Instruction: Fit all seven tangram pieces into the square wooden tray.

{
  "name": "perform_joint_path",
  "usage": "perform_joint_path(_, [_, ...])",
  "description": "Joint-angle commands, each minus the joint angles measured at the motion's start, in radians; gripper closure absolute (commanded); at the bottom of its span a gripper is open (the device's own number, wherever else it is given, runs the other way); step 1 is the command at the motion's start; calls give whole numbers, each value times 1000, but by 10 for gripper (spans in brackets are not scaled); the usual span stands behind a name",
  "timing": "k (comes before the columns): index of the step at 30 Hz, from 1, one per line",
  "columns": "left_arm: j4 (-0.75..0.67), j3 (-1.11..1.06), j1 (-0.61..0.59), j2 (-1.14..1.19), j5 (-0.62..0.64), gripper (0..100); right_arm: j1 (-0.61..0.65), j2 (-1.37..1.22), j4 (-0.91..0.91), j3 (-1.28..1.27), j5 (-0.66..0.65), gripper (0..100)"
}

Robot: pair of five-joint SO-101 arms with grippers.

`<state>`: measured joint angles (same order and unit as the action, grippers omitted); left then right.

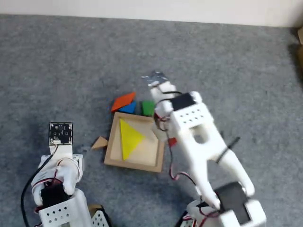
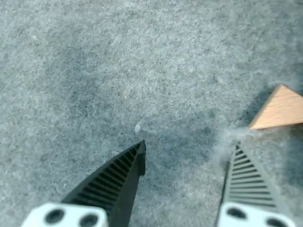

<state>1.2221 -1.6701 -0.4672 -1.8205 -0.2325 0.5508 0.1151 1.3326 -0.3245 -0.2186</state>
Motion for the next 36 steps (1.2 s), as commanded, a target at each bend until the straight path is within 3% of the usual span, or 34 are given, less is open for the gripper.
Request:
perform_joint_path(1, [-3, 18, -7, 2, -11, 730, 56, -113, -15, 170, -8, 993])
perform_joint_path(7, [-3, 18, -7, 2, -11, 730, 94, -318, -12, 380, -63, 993])
perform_joint_path(16, [-3, 18, -7, 2, -11, 730, 139, -483, -12, 499, -64, 970])
perform_joint_path(23, [-3, 18, -7, 2, -11, 730, 142, -492, -8, 501, -64, 829])
perform_joint_path(36, [-3, 18, -7, 2, -11, 730, 119, -364, 209, 653, -64, 824])
